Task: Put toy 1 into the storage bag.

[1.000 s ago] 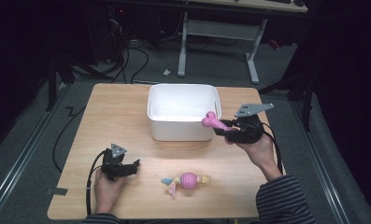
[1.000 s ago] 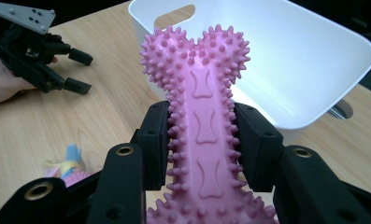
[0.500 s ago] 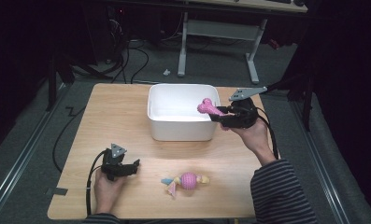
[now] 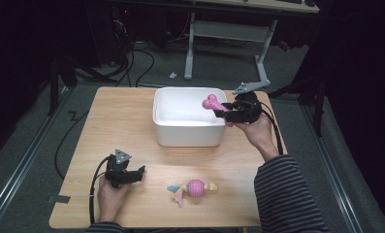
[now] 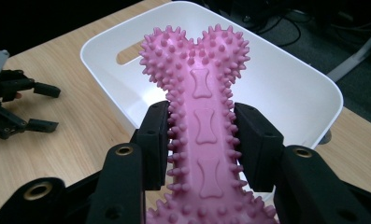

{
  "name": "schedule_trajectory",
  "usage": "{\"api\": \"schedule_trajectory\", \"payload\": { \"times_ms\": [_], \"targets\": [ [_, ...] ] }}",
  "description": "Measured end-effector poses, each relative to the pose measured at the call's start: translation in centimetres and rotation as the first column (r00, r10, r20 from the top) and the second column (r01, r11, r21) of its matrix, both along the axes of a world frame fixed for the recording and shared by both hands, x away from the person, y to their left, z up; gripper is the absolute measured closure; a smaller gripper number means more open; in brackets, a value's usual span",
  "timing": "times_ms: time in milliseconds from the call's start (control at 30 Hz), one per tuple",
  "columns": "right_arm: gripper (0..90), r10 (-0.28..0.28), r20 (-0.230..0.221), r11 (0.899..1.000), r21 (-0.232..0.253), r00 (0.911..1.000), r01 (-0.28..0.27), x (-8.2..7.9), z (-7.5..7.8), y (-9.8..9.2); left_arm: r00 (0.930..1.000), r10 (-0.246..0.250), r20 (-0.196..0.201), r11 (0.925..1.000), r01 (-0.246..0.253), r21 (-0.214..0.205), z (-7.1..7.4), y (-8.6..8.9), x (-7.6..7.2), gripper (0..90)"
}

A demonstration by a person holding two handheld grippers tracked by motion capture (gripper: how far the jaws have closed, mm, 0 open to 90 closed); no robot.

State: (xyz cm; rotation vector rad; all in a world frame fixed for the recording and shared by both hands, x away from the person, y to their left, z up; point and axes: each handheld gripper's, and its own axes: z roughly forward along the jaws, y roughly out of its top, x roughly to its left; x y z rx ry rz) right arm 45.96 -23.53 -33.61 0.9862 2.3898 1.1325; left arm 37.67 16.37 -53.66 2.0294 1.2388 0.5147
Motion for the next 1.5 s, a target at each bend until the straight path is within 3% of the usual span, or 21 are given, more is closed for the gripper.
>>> {"api": "schedule_trajectory", "payload": {
  "times_ms": [300, 667, 1500],
  "targets": [
    [58.5, -0.009, -0.018, 1.0, -0.021, 0.9998, 0.009, 2.1, -0.6, 1.4, 1.0, -0.001, -0.001, 1.0, 0.001, -0.003, 0.0, 0.1, 0.0, 18.1],
    [57.9, -0.016, -0.068, 0.996, -0.092, 0.9976, 0.01, 4.5, -2.0, 3.0, 1.0, -0.003, -0.003, 1.0, 0.003, -0.009, 0.0, 0.1, 0.0, 18.1],
    [56.9, -0.042, -0.138, 0.987, -0.16, 0.9895, 0.019, 6.2, -4.5, 3.5, 1.0, -0.005, -0.004, 1.0, 0.005, -0.007, 0.0, 0.1, 0.0, 18.1]
  ]
}}
